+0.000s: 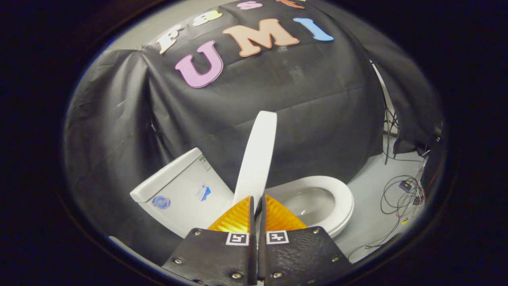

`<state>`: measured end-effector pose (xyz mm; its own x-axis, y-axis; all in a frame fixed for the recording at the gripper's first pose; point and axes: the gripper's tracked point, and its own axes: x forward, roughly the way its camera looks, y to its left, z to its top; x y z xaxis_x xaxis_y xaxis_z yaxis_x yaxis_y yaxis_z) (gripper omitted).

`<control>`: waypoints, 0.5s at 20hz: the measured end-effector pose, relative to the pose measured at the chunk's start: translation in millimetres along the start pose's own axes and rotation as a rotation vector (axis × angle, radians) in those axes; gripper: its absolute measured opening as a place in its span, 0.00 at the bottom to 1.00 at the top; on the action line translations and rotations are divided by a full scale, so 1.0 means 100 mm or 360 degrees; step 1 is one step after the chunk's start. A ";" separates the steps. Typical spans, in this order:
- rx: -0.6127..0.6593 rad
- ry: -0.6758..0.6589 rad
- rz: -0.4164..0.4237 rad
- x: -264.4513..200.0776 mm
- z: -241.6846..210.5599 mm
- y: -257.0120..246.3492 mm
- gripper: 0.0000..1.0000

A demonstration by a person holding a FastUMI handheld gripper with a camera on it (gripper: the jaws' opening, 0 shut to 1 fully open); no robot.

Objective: Open the toilet lid.

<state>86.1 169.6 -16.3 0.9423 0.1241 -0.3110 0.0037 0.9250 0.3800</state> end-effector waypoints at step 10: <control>-0.0157 -0.0077 0.0070 0.03 0.10 0.34 0.02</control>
<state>92.8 197.9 4.7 0.9560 0.1499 -0.2523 -0.0687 0.9502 0.3040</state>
